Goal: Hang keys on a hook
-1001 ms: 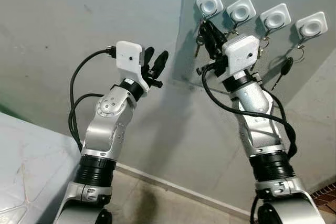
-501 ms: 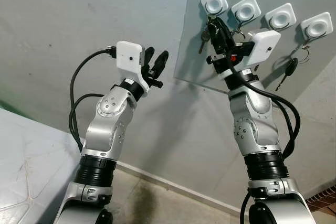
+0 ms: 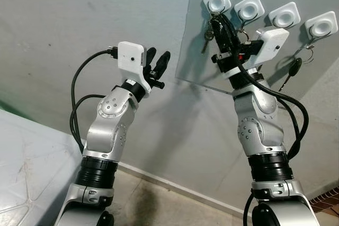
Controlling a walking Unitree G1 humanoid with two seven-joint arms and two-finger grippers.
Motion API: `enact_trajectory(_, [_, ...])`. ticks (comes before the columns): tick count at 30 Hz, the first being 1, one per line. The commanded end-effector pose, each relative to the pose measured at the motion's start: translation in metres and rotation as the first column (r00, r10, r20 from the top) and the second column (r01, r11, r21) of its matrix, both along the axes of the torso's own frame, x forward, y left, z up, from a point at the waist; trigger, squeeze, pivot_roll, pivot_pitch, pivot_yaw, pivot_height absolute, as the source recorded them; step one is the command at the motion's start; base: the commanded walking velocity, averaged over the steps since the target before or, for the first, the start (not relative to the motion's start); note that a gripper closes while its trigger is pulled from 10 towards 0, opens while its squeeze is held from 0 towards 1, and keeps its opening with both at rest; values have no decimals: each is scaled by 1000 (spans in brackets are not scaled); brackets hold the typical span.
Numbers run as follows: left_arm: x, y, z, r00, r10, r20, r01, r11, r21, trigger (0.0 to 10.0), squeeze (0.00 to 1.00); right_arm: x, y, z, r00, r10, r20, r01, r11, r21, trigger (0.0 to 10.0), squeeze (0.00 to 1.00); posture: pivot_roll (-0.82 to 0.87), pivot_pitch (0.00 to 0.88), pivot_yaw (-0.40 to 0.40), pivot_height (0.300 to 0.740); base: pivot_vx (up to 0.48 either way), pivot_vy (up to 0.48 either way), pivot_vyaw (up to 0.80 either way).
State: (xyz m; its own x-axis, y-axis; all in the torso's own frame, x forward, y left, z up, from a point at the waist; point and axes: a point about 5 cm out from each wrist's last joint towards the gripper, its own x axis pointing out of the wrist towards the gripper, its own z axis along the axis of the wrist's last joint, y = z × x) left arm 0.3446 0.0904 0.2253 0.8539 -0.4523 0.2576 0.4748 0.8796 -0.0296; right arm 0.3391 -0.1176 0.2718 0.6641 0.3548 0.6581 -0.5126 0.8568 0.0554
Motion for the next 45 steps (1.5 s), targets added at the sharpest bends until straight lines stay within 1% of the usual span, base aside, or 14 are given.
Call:
enact_trajectory(1, [0, -3, 3, 1000, -7, 16, 7, 1000, 10, 10000, 0, -4, -7, 16, 998, -11, 66, 9, 999, 34, 10000, 0, 125, 38, -50, 740, 0, 0, 0])
enact_trajectory(5, [0, -4, 4, 1000, -10, 17, 9, 1000, 10, 10000, 0, -6, -5, 20, 996, 2, 85, -3, 1000, 19, 10000, 0, 123, 41, -51, 740, 0, 0, 0])
enact_trajectory(15, [0, -2, 3, 1000, 1, 16, -1, 1000, 9, 10000, 0, -4, 1, 14, 998, 36, 43, -35, 999, -17, 10000, 0, 126, 46, -55, 740, 0, 0, 0])
enact_trajectory(18, [0, -2, 3, 1000, 4, 16, -4, 1000, 8, 10000, 0, -2, 6, 8, 999, 47, 12, -47, 998, -43, 10000, 0, 127, 47, -57, 740, 0, 0, 0])
enact_trajectory(29, [0, -1, 4, 1000, 9, 19, -9, 1000, 7, 10000, 0, 0, 12, 4, 997, 77, -21, -78, 995, -65, 10000, 0, 127, 50, -60, 740, 0, 0, 0])
enact_trajectory(34, [0, -1, 4, 1000, 10, 19, -10, 1000, 7, 10000, 0, 2, 13, 4, 997, 74, -34, -76, 995, -66, 10000, 0, 127, 50, -60, 740, 0, 0, 0])
enact_trajectory(40, [0, -1, 4, 1000, 9, 19, -10, 1000, 7, 10000, 0, 7, 13, 2, 996, 42, -83, -48, 996, -71, 10000, 0, 127, 51, -61, 740, 0, 0, 0])
enact_trajectory(45, [0, -1, 4, 1000, 10, 18, -10, 1000, 7, 10000, 0, 10, 14, 0, 994, 33, -103, -43, 994, -100, 10000, 0, 127, 52, -61, 740, 0, 0, 0])
